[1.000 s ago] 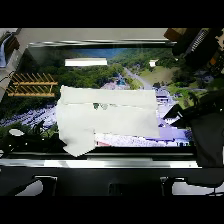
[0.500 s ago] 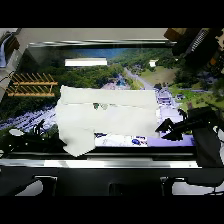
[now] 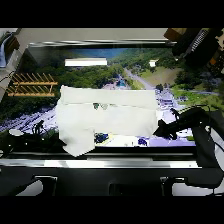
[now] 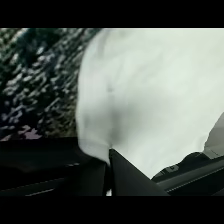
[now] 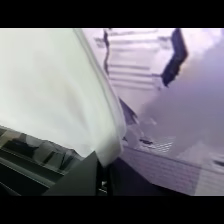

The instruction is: Fold the clothes and pants, and hang the long-sleeved shirts on hangers.

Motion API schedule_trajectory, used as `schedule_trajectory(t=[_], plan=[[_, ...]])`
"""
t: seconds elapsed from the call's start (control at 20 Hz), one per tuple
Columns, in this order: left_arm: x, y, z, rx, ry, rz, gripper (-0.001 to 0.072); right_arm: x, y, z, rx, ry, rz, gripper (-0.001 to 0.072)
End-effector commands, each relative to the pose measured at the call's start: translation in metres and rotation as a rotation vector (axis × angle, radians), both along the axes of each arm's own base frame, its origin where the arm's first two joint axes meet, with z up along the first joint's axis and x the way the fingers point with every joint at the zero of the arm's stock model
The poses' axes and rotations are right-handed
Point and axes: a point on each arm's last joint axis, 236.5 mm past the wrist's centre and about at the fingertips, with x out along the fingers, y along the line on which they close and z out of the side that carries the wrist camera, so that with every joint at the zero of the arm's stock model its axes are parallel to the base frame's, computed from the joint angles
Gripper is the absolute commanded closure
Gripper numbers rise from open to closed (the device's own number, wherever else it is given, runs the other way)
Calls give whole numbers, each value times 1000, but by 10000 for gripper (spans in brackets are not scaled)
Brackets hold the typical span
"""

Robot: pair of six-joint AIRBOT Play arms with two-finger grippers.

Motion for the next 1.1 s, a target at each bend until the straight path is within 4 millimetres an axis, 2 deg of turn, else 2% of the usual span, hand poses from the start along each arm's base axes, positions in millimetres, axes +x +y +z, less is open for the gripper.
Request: schedule_trajectory(t=[0.0,0.1,0.25,0.35,0.4,0.5,0.65,0.8,0.95,1.05], plan=[[3,2,17,-15,-13,14,693,-7,1,15,-27,-5,32,675],[3,9,41,-1,-30,35,693,-23,-9,32,-85,15,62,675],[-16,26,73,122,-52,6,694,-50,-22,65,-171,46,82,675],[-21,27,99,160,-113,3,693,-60,-28,87,-227,25,56,675],[-18,26,110,173,-145,29,694,-59,-29,96,-243,-11,39,675],[-6,23,125,160,-205,59,694,-44,-27,106,-250,-102,-12,675],[34,21,132,156,-288,78,694,-2,-17,110,-194,-249,-71,675],[81,13,125,169,-314,44,694,41,-28,110,-217,-359,-142,675],[139,1,120,173,-334,-27,694,76,-38,109,-233,-415,-169,674],[179,-5,115,172,-339,-63,693,96,-43,101,-232,-424,-181,674]])
